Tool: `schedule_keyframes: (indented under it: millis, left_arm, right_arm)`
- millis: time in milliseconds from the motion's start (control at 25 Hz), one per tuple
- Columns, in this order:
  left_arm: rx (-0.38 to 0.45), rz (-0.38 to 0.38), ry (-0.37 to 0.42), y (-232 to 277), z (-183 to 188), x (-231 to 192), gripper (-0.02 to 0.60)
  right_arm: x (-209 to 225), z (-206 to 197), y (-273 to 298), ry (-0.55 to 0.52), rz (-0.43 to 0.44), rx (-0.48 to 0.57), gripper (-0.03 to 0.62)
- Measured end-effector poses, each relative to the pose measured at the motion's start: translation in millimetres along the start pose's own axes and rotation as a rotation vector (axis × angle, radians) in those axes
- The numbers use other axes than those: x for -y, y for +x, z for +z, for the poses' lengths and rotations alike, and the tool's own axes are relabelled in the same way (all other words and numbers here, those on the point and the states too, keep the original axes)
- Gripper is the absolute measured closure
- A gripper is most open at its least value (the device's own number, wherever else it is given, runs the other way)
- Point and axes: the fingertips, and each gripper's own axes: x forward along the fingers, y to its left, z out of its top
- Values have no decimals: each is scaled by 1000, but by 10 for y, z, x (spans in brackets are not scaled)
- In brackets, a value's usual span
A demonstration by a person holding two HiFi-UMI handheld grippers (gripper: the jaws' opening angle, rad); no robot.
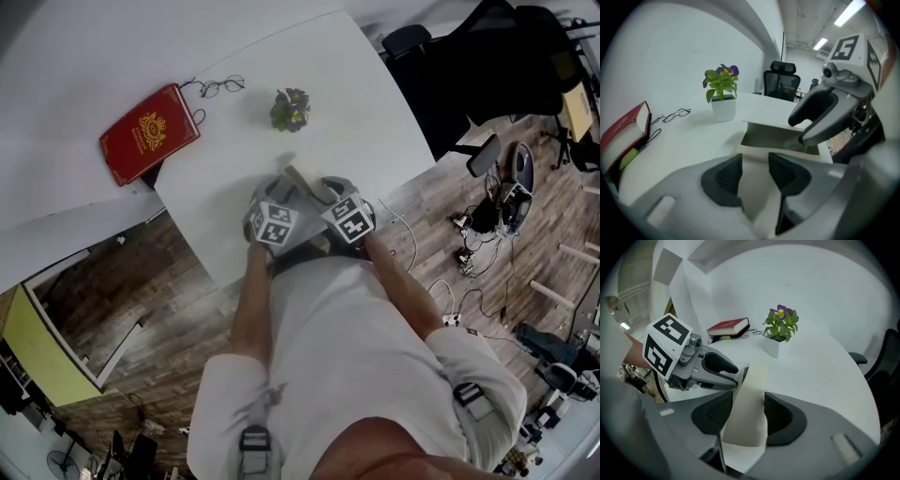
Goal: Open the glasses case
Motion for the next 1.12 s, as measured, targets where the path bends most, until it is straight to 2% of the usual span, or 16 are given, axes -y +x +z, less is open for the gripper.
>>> schedule_keyframes:
  millis: [1120]
  left_arm:
    - [-19, 9, -21, -4, -36, 15, 407]
  right_arm:
    - [111, 48, -122, -2, 1, 45, 481]
